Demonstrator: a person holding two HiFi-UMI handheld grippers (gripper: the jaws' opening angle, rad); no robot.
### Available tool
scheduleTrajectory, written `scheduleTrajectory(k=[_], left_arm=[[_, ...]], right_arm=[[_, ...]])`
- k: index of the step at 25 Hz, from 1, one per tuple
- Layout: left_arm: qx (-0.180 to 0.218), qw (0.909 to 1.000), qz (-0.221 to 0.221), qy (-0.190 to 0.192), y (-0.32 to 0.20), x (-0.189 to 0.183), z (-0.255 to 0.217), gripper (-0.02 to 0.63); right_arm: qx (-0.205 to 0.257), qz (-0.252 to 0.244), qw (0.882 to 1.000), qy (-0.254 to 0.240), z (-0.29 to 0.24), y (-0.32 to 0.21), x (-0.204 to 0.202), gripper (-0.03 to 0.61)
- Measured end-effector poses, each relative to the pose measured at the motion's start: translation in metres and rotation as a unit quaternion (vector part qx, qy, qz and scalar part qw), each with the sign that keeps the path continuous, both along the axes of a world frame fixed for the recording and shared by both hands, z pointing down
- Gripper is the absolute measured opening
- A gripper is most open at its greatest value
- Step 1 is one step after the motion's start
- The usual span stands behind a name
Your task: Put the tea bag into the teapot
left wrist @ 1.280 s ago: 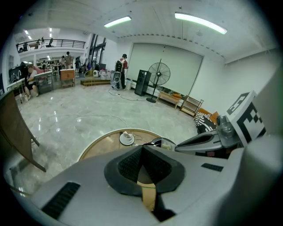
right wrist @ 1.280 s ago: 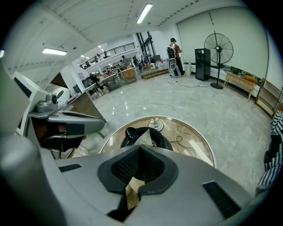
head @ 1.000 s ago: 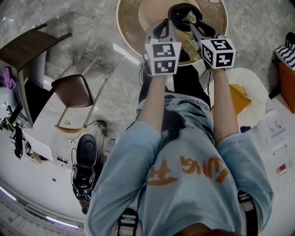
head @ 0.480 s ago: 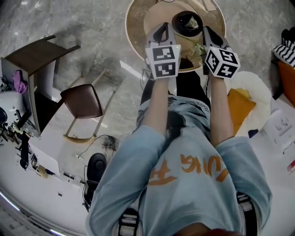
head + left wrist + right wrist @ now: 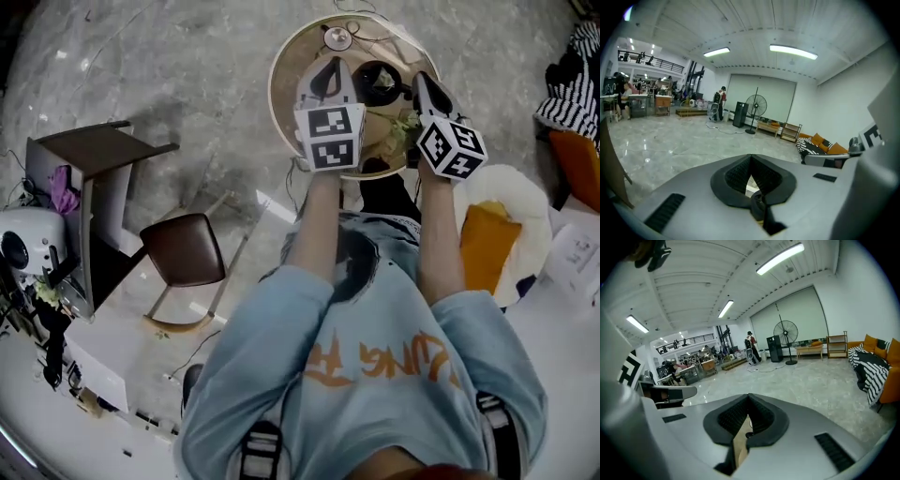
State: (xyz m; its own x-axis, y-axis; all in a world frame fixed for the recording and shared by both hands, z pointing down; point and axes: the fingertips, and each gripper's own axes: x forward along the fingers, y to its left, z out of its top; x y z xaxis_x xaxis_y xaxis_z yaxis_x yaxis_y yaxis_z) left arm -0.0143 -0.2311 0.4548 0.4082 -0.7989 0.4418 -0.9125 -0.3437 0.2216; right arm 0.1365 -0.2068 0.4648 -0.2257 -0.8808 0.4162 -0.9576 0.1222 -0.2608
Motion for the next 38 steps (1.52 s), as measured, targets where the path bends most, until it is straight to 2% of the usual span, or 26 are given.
scheduleTrajectory(k=[8,17,26,31,38], left_arm=[[0.085,0.9959,0.013,0.028,-0.017,-0.013,-0.083,0.020],[0.172,0.9840,0.032,0.033,-0.024,-0.006,-0.170,0.020],[0.216,0.9755,0.033,0.027,-0.027,-0.006,-0.216,0.020],[0.231,0.9719,0.041,0.014,-0.029,-0.002,-0.224,0.020],[0.227,0.9730,0.043,0.003,-0.029,0.007,-0.218,0.020]], right_arm=[[0.092,0.001,0.996,0.015,-0.087,-0.016,-0.011,0.014],[0.185,0.001,0.982,0.047,-0.174,-0.022,-0.011,0.014],[0.237,0.010,0.968,0.082,-0.225,-0.019,0.001,0.014],[0.241,0.005,0.965,0.100,-0.228,-0.018,0.000,0.014],[0.239,0.005,0.965,0.109,-0.229,-0.016,0.012,0.014]])
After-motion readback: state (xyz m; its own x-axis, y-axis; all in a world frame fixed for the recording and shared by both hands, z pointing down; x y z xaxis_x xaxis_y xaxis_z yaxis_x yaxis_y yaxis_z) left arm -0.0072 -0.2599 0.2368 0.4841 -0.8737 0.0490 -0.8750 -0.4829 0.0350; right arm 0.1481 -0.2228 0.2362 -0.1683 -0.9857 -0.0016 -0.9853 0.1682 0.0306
